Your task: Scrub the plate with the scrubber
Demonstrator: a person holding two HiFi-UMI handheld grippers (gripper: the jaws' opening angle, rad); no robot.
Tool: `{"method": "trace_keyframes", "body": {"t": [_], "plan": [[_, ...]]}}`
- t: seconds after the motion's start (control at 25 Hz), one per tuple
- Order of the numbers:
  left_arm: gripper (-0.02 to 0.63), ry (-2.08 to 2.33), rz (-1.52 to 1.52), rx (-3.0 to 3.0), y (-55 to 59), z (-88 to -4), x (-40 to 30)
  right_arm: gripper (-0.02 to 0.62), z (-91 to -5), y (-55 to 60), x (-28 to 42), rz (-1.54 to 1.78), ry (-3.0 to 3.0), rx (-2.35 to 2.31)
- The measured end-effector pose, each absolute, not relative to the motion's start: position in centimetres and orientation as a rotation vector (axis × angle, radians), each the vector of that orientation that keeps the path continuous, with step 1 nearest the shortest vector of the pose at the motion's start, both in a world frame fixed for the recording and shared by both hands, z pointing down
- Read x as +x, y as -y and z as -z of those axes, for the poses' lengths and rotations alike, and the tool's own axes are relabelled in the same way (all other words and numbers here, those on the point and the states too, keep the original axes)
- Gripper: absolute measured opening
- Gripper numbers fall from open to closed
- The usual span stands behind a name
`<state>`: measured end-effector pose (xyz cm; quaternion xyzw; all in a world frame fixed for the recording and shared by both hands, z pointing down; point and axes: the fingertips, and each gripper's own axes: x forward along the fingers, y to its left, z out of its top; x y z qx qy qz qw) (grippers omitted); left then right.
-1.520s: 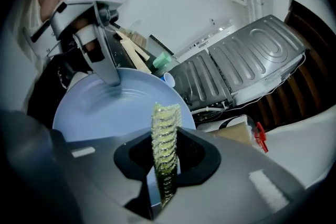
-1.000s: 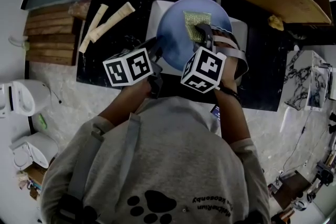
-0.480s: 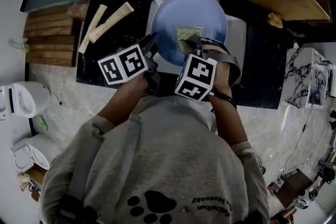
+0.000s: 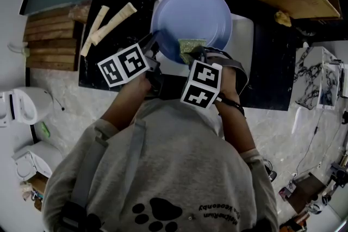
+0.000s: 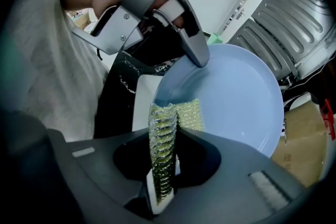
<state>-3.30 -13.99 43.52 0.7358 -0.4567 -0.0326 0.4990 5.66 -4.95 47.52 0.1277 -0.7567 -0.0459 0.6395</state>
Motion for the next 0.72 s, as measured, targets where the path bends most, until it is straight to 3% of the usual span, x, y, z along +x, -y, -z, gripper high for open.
{"method": "trace_keyframes", "body": {"t": [0.36,0.72], "plan": [[0.038,1.167,0.05,1.787,14.3,-44.1,-4.5,0.069,-45.2,2.8,4.5,0.01,1.827,0.23],[0.028,1.151,0.055,1.787,14.0,-44.1,-4.2,0.069,-35.9,8.8,7.0,0.293,1.847,0.636]]}}
